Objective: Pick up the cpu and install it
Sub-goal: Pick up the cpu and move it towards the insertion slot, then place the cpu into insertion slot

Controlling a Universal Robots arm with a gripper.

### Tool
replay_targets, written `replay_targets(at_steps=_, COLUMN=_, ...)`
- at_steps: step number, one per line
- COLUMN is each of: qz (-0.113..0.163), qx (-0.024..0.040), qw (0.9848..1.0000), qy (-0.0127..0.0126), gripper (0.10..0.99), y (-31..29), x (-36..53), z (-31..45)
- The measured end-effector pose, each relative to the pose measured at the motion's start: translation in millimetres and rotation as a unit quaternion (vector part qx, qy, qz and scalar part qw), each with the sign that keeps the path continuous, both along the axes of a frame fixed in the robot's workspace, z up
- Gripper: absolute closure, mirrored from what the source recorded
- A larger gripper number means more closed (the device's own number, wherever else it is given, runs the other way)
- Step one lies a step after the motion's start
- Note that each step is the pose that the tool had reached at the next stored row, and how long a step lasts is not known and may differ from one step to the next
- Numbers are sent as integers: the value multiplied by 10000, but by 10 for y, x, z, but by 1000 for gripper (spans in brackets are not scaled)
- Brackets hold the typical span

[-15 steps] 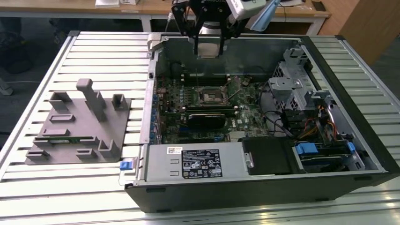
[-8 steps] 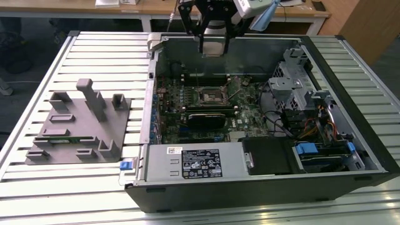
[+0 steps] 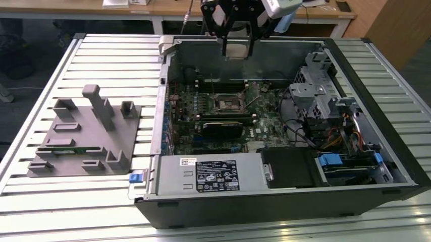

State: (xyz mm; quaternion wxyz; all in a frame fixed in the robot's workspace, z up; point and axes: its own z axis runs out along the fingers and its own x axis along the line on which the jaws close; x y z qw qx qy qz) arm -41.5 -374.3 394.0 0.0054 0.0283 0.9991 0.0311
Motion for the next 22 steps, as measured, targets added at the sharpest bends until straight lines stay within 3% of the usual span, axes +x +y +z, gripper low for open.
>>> replay_targets(at_steps=5, qz=0, qx=1, qw=10000, qy=-14, gripper=553, y=16, x=76, z=-7)
replay_targets(at_steps=13, qz=-22, qx=-5, qw=10000, qy=-14, gripper=553, y=16, x=113, z=-9)
replay_targets(at_steps=18, qz=-307, qx=-5, qw=9995, qy=-14, gripper=553, y=17, x=114, z=-12)
replay_targets(at_steps=22, qz=-646, qx=-6, qw=9979, qy=-14, gripper=553, y=16, x=114, z=-17)
